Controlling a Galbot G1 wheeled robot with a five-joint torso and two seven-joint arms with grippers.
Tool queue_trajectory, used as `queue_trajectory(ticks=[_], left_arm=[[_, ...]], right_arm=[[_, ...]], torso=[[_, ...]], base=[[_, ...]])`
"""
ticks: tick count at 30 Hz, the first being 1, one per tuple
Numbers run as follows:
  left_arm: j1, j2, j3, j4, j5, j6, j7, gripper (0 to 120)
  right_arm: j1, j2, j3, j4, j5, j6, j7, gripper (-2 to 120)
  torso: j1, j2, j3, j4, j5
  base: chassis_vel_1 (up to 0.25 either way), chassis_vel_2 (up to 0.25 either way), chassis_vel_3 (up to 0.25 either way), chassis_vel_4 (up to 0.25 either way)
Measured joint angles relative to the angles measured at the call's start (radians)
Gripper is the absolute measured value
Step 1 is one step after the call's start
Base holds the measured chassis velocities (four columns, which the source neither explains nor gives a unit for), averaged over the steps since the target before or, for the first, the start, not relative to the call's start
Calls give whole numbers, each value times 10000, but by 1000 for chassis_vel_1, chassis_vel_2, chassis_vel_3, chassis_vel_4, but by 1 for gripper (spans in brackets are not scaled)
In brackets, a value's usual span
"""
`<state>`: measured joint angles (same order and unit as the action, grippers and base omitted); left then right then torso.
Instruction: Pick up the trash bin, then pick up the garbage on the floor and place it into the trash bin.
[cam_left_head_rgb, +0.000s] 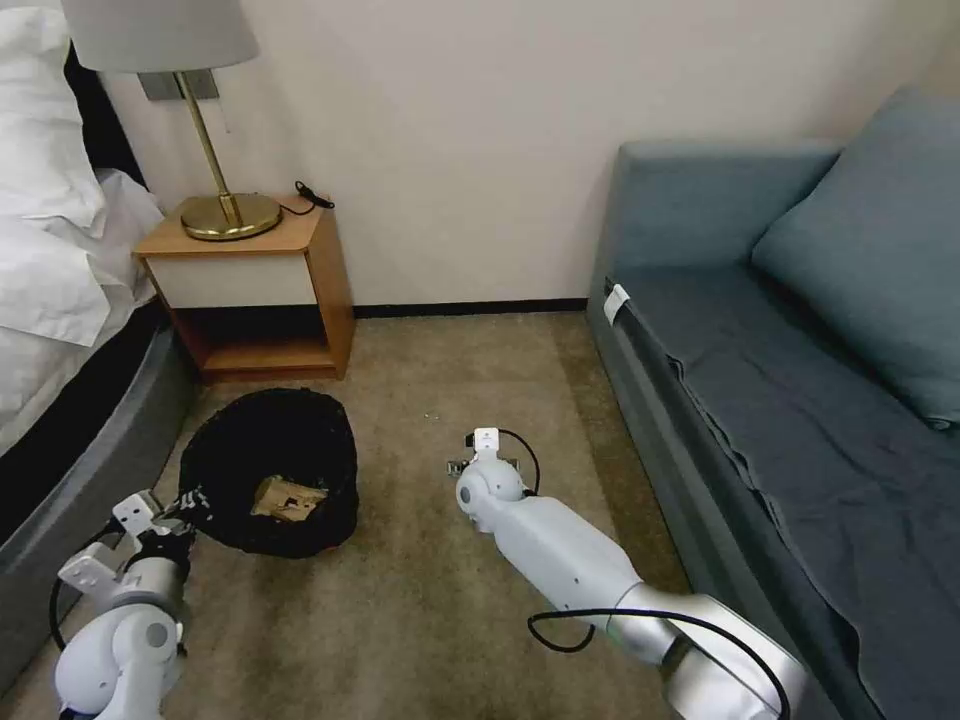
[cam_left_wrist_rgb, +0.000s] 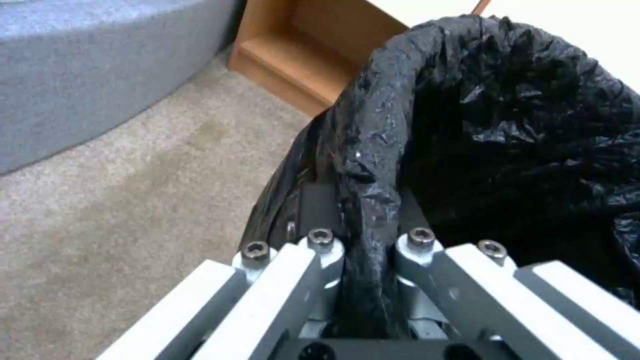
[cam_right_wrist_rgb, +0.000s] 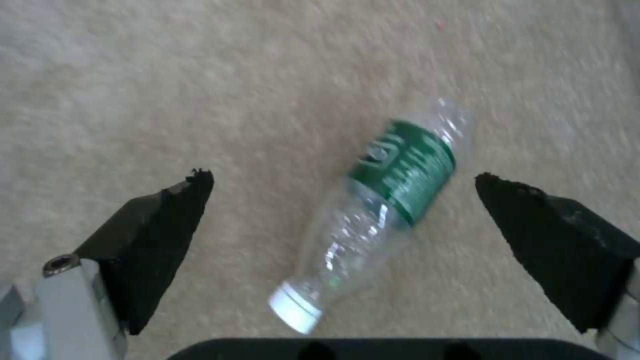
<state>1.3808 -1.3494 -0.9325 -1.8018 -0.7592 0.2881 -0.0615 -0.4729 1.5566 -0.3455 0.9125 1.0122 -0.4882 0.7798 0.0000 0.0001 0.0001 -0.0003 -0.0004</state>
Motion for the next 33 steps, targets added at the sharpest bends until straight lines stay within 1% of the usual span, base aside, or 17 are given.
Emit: queue_trajectory(ticks=[1, 2, 3, 5, 6, 7, 9, 11, 13, 14, 15, 18, 23, 33], left_arm=[[0, 0, 0, 0, 0, 0, 0, 4], [-17, 25, 2, 27, -17, 0, 1, 4], [-40, 47, 22, 37, -33, 0, 9, 4], [-58, 72, 40, 48, -37, -3, 10, 4], [-58, 72, 40, 48, -37, -3, 10, 4], [-81, 75, 72, 66, -37, -2, 8, 4], [-108, 58, 109, 68, -27, 6, 9, 4], [-115, 46, 122, 67, -22, 8, 9, 4], [-127, 5, 178, 67, 7, 20, 10, 4], [-127, -15, 193, 68, 25, 23, 9, 4], [-127, -15, 193, 68, 25, 23, 9, 4], [-88, -35, 192, 68, 35, 24, 21, 4], [-10, -30, 137, 119, 37, 13, 67, 4], [118, -19, 29, 382, 28, -107, 191, 4]], right_arm=[[0, 0, 0, 0, 0, 0, 0, 100], [13, 228, 227, -281, 70, -27, 83, 100], [23, 450, 580, -604, 179, -67, 187, 100], [39, 516, 1090, -1030, 327, -85, 311, 100], [39, 516, 1090, -1030, 327, -85, 311, 100], [56, 538, 1364, -1327, 355, -23, 326, 100], [109, 543, 1814, -1739, 246, 79, 337, 100], [140, 542, 1957, -1890, 160, 140, 335, 100], [217, 540, 2236, -2271, -2, 409, 67, 100], [242, 537, 2345, -2443, -112, 597, -226, 100], [242, 537, 2345, -2443, -112, 597, -226, 100], [270, 530, 2690, -2852, -397, 973, -888, 100], [153, 525, 2669, -2954, -573, 1196, -1520, 100], [74, 523, 2163, -2485, -587, 1338, -1812, 99]], torso=[[0, 0, 0, 0, 0], [0, 0, 0, 0, 0], [0, 0, 0, 7, 6], [0, 0, -1, 7, 3], [0, 0, -1, 7, 3], [0, 0, -1, 3, 2], [0, 0, -1, 1, 4], [0, 0, -1, -1, 3], [0, 0, -1, -1, 4], [0, 0, -1, 1, 3], [0, 0, -1, 1, 3], [0, 0, -1, 3, 4], [0, 0, -1, 2, 4], [0, 0, -1, 4, 4]], base=[[0, 0, 0, 0], [0, 0, 0, 0], [0, 0, 0, 0], [0, 0, 0, 0], [0, 0, 0, 0], [0, 0, 0, 0], [0, 0, 0, 0], [0, 0, 0, 0], [0, 0, 0, 0], [0, 0, 0, 0], [0, 0, 0, 0], [0, 0, 0, 0], [0, 0, 0, 0], [0, 0, 0, 0]])
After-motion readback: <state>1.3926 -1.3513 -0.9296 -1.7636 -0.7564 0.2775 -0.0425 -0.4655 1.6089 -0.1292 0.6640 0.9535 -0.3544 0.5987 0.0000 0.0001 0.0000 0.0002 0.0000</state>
